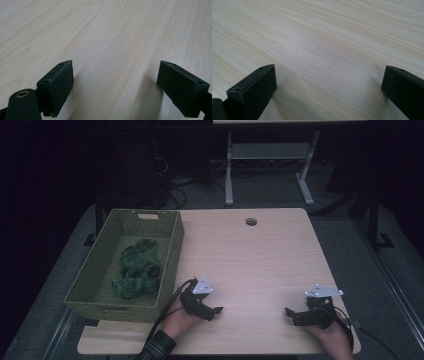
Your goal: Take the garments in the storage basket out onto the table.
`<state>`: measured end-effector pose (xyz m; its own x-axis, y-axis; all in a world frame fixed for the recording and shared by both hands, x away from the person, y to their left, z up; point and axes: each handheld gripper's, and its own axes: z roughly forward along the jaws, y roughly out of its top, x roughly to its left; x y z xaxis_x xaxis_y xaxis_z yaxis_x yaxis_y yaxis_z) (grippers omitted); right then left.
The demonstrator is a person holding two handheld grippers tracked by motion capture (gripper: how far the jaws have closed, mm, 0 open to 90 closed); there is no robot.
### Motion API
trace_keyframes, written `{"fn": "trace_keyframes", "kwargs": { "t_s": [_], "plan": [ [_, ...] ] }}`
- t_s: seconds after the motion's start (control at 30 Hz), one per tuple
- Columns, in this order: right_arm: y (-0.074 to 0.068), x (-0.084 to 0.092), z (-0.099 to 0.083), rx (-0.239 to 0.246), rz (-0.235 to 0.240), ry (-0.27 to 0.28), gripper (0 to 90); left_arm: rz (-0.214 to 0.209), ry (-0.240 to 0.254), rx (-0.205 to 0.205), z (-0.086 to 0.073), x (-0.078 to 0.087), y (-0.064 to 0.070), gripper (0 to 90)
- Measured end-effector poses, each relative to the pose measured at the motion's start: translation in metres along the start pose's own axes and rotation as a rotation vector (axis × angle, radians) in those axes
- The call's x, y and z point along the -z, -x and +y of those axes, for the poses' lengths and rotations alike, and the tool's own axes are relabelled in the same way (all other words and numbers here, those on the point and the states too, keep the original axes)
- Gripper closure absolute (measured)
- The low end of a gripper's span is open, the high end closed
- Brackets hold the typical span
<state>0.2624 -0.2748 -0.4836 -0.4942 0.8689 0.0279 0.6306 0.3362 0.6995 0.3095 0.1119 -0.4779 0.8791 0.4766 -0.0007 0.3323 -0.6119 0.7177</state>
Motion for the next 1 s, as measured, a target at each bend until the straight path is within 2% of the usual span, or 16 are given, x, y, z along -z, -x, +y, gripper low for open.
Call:
{"fn": "trace_keyframes", "kwargs": {
  "t_s": [0.63, 0.8, 1.0],
  "plan": [
    [-0.0003, 0.0000, 0.0001, -0.001, -0.004, -0.002, 0.0, -0.016, 0.004, -0.016, 0.0008, -0.0011, -0.0031, 13.2],
    [-0.0005, -0.0001, 0.0002, -0.004, -0.004, -0.001, 0.0, -0.011, -0.011, -0.020, 0.0037, -0.0003, -0.0033, 13.4],
    [-0.0005, -0.0001, 0.0002, -0.004, -0.004, -0.001, 0.0, -0.017, -0.017, 0.002, 0.0058, 0.0018, -0.0044, 13.5]
  ]
}}
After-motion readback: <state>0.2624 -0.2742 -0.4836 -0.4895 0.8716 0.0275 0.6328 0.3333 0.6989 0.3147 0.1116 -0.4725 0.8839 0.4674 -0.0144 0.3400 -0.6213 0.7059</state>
